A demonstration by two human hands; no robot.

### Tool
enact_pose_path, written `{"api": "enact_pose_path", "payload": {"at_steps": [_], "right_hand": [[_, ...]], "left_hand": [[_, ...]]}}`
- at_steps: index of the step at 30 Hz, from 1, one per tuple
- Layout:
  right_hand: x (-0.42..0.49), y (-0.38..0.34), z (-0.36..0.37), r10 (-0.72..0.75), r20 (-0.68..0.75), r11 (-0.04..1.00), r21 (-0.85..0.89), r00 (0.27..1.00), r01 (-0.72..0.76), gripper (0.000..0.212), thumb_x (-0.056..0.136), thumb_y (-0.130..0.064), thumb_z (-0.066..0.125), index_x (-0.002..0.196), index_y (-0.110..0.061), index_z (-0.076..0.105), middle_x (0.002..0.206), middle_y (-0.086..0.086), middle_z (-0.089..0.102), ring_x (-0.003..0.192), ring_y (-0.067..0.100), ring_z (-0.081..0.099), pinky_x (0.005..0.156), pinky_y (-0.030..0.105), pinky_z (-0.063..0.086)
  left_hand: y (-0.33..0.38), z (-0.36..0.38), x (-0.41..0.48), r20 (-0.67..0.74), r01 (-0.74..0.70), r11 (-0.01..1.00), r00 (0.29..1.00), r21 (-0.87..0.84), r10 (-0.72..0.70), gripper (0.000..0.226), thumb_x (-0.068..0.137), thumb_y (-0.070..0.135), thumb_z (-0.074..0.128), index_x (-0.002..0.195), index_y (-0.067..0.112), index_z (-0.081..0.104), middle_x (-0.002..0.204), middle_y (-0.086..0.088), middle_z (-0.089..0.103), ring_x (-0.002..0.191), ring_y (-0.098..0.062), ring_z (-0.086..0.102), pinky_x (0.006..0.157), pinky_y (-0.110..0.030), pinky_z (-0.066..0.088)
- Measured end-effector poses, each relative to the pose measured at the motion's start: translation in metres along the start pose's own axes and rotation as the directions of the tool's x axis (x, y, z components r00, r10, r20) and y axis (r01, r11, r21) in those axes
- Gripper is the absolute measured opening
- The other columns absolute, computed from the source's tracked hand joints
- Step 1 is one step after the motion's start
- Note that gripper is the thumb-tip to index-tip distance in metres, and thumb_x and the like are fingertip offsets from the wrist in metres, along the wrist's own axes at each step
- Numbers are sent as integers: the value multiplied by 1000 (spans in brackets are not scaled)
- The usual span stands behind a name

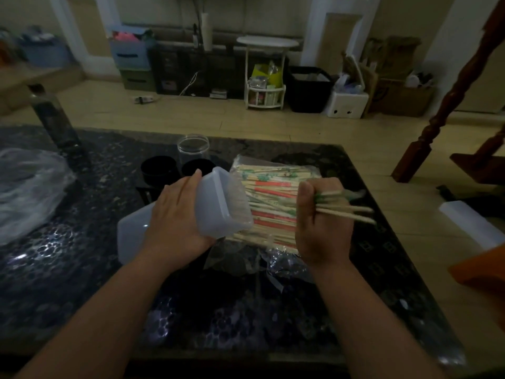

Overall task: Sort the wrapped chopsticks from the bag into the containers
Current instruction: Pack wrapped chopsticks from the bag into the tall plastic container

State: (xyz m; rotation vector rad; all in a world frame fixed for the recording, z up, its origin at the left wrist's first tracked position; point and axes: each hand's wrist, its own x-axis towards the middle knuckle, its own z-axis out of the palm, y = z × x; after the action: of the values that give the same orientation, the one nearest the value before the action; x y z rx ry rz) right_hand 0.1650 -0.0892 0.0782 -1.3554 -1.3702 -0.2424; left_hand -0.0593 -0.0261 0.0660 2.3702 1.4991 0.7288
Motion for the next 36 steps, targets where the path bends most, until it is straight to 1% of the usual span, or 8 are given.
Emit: {"api": "enact_pose_path", "payload": {"at_steps": [3, 6, 12, 15, 17, 20, 32, 36], "right_hand": [[7, -16, 2, 434, -76, 834, 410, 898, -369, 26, 102, -37, 48, 79, -33, 62, 74, 5, 66, 67, 19, 68, 62, 24, 54], [10, -22, 3, 698, 16, 596, 541, 716, -593, 45, 100, -38, 52, 60, -30, 70, 56, 3, 66, 58, 21, 68, 62, 31, 57], [9, -14, 13, 754, 91, 503, 557, 651, -661, 39, 98, -34, 58, 62, -18, 60, 51, -1, 62, 49, 15, 60, 53, 32, 54], [3, -10, 20, 716, 303, 502, 404, 629, -765, 24, 93, -24, 67, 71, -15, 65, 51, -7, 59, 47, 6, 54, 47, 24, 47], [-2, -9, 26, 690, 474, 408, 370, 547, -835, 8, 88, -11, 71, 82, -15, 67, 55, -9, 55, 44, 2, 46, 43, 18, 38], [-1, -3, 30, 746, 435, 294, 465, 505, -835, 15, 90, -6, 64, 80, -16, 58, 65, -1, 49, 50, 7, 42, 44, 22, 37], [-7, 11, 23, 675, 476, 604, 81, 563, -793, 17, 86, -2, 63, 74, -13, 60, 68, 4, 63, 59, 18, 58, 56, 34, 51], [-16, 19, 23, 576, 646, 813, -387, 501, -436, 14, 81, -13, 66, 69, -21, 64, 76, 1, 68, 76, 22, 66, 70, 32, 54]], "left_hand": [[0, 1, 3, -5, 13, 999, 1000, 30, -12, 123, 66, 46, 84, 155, 26, 1, 160, 0, 15, 146, -15, 9, 120, -36, 4], [1, 1, 5, -9, 25, 999, 1000, 42, -25, 124, 65, 38, 86, 155, 27, 1, 159, 1, 15, 145, -15, 9, 120, -35, 4], [2, 1, 5, -7, 19, 999, 1000, 42, -19, 125, 62, 36, 88, 155, 26, 6, 158, 0, 18, 145, -17, 12, 119, -35, 5], [1, 3, 5, -14, 21, 999, 1000, 46, -20, 126, 60, 36, 89, 155, 27, 6, 158, 1, 20, 144, -17, 13, 119, -36, 6], [-1, 3, 6, -20, 20, 999, 1000, 45, -19, 128, 58, 37, 90, 155, 27, 7, 158, 1, 20, 145, -18, 14, 120, -38, 8], [-1, 3, 6, -18, 23, 998, 1000, 54, -22, 129, 57, 38, 91, 155, 26, 8, 158, 1, 21, 145, -18, 15, 119, -38, 9], [-1, 0, 5, -28, 38, 999, 999, 13, -38, 128, 59, 35, 91, 155, 28, 7, 158, 1, 20, 145, -18, 15, 119, -38, 10], [-1, 0, 6, -39, 49, 999, 998, 14, -48, 127, 59, 35, 91, 155, 27, 8, 158, 0, 21, 145, -19, 16, 118, -39, 11]]}}
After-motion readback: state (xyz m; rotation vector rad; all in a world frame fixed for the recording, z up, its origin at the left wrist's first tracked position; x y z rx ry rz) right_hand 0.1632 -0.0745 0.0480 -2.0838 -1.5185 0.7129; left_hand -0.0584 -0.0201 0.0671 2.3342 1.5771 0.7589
